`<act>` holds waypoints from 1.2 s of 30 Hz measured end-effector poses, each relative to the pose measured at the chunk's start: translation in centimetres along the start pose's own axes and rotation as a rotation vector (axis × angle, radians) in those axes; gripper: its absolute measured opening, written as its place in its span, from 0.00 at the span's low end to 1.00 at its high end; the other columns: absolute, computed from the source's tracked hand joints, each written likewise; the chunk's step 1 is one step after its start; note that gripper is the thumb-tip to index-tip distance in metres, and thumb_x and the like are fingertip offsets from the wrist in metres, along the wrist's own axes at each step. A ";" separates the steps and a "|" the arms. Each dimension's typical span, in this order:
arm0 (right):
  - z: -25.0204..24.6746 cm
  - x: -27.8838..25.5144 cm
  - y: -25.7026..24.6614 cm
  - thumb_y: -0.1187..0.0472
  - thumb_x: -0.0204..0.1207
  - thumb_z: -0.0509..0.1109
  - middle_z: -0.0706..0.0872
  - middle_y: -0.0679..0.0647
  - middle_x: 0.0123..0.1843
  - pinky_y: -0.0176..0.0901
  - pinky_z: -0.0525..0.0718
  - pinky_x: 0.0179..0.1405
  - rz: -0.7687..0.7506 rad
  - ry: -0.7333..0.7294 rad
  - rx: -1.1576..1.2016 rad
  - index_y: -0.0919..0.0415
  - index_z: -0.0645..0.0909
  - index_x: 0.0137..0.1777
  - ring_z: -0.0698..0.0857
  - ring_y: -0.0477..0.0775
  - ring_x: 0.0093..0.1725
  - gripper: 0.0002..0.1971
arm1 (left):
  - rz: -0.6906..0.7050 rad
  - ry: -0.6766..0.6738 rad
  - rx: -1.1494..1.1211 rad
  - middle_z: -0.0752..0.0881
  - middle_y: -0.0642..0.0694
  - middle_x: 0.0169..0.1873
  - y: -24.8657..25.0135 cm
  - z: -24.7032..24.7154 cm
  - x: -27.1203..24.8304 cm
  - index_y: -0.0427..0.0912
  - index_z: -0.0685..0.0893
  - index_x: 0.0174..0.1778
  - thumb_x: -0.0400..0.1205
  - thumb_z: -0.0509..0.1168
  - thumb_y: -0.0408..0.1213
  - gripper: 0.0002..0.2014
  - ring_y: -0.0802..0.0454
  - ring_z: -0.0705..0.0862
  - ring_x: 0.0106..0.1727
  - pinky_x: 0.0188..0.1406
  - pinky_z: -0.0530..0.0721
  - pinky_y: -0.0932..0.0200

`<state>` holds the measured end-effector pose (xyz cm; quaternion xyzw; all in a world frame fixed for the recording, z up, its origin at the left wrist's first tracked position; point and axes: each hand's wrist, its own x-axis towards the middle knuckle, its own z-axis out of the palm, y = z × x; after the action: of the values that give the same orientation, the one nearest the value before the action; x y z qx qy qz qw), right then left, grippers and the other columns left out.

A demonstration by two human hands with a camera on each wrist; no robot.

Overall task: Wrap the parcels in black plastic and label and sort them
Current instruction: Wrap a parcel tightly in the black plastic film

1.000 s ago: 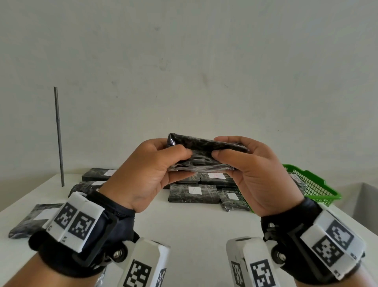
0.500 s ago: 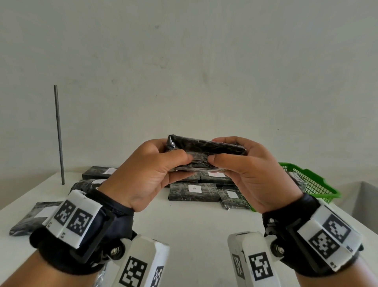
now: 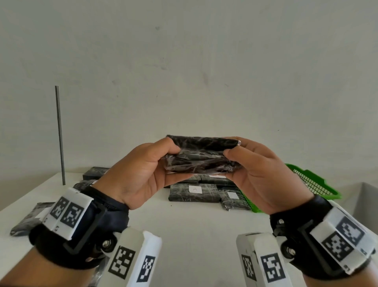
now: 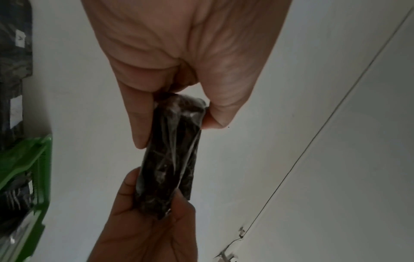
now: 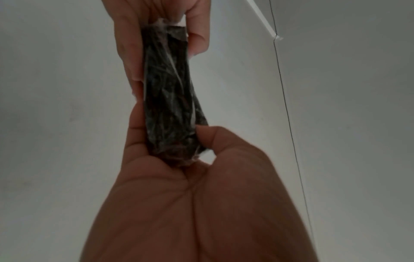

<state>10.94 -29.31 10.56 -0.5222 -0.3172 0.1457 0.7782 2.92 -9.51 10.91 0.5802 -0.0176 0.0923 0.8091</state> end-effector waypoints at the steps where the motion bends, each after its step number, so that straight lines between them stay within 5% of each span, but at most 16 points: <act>1: 0.0 0.0 0.0 0.71 0.83 0.66 0.89 0.76 0.65 0.57 0.92 0.65 0.005 0.021 -0.032 0.82 0.80 0.65 0.89 0.71 0.69 0.15 | 0.013 -0.006 0.031 0.92 0.30 0.57 0.0 -0.2 0.0 0.30 0.88 0.56 0.83 0.65 0.33 0.12 0.45 0.94 0.50 0.53 0.94 0.52; 3: -0.1 0.0 0.0 0.72 0.88 0.63 0.89 0.76 0.64 0.57 0.92 0.65 0.019 0.050 -0.060 0.85 0.79 0.63 0.89 0.72 0.69 0.13 | 0.081 -0.026 0.171 0.91 0.35 0.62 -0.3 -0.7 0.3 0.40 0.87 0.63 0.72 0.76 0.41 0.23 0.46 0.92 0.58 0.62 0.91 0.49; 5: 0.0 0.0 -0.1 0.72 0.90 0.59 0.91 0.73 0.62 0.56 0.92 0.64 0.028 0.069 -0.026 0.87 0.79 0.63 0.90 0.69 0.67 0.15 | 0.169 -0.052 0.300 0.91 0.39 0.60 -0.5 -0.7 0.2 0.45 0.85 0.67 0.69 0.85 0.39 0.30 0.46 0.92 0.59 0.60 0.90 0.55; 8: -0.2 0.4 0.3 0.67 0.86 0.66 0.90 0.72 0.61 0.59 0.85 0.74 0.012 0.118 -0.039 0.88 0.76 0.59 0.87 0.74 0.68 0.18 | 0.255 -0.004 0.329 0.95 0.44 0.54 -0.7 -0.3 0.2 0.40 0.87 0.64 0.68 0.78 0.36 0.26 0.49 0.94 0.56 0.53 0.90 0.61; 11: 0.0 0.4 0.6 0.60 0.75 0.71 0.90 0.66 0.55 0.60 0.83 0.74 -0.070 0.134 -0.098 0.73 0.82 0.57 0.88 0.72 0.65 0.17 | 0.256 0.003 0.300 0.95 0.41 0.55 -1.0 -0.3 0.4 0.38 0.89 0.61 0.69 0.77 0.39 0.23 0.44 0.93 0.58 0.57 0.91 0.56; 14: 0.2 -0.1 0.6 0.66 0.74 0.73 0.93 0.65 0.60 0.53 0.89 0.63 -0.139 0.062 -0.068 0.65 0.83 0.69 0.93 0.63 0.60 0.22 | 0.254 0.000 0.270 0.95 0.39 0.52 -1.0 -0.4 0.5 0.40 0.93 0.51 0.69 0.76 0.42 0.16 0.47 0.94 0.54 0.48 0.92 0.59; 17: 0.0 -0.2 0.7 0.72 0.77 0.74 0.93 0.67 0.60 0.60 0.88 0.66 -0.198 0.067 -0.133 0.63 0.86 0.66 0.93 0.67 0.62 0.17 | 0.249 -0.021 0.253 0.95 0.39 0.51 -0.8 -0.3 0.4 0.43 0.95 0.41 0.67 0.76 0.46 0.12 0.48 0.94 0.53 0.52 0.93 0.56; 20: 0.3 -0.1 0.5 0.74 0.80 0.73 0.94 0.67 0.59 0.60 0.89 0.67 -0.210 0.090 -0.145 0.65 0.86 0.65 0.92 0.70 0.63 0.15 | 0.261 -0.011 0.144 0.95 0.38 0.51 -1.1 -0.1 0.5 0.37 0.92 0.47 0.69 0.74 0.43 0.15 0.47 0.94 0.53 0.54 0.93 0.55; 26: 0.8 -0.3 0.5 0.64 0.77 0.74 0.94 0.67 0.58 0.52 0.90 0.60 -0.249 0.110 -0.111 0.65 0.86 0.65 0.93 0.67 0.59 0.17 | 0.263 0.011 0.050 0.94 0.37 0.49 -1.4 0.8 0.5 0.34 0.91 0.50 0.72 0.73 0.42 0.16 0.46 0.94 0.51 0.51 0.93 0.53; 31: 1.2 -0.4 0.7 0.70 0.83 0.73 0.95 0.64 0.52 0.49 0.91 0.54 -0.232 0.171 -0.150 0.66 0.86 0.60 0.94 0.63 0.54 0.08 | 0.238 0.060 0.042 0.93 0.36 0.48 -1.4 1.0 0.5 0.30 0.90 0.53 0.80 0.71 0.41 0.16 0.46 0.93 0.52 0.50 0.94 0.52; 36: 1.7 -0.5 0.9 0.69 0.79 0.78 0.95 0.67 0.49 0.57 0.93 0.55 -0.262 0.247 -0.168 0.65 0.87 0.55 0.95 0.66 0.51 0.07 | 0.233 0.069 0.107 0.93 0.40 0.45 -1.4 1.6 0.2 0.34 0.91 0.49 0.87 0.66 0.42 0.14 0.49 0.93 0.50 0.50 0.93 0.54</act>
<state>9.59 -28.01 10.02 -0.5533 -0.2956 -0.0487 0.7772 3.52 -11.42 10.16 0.6129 -0.0521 0.2066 0.7609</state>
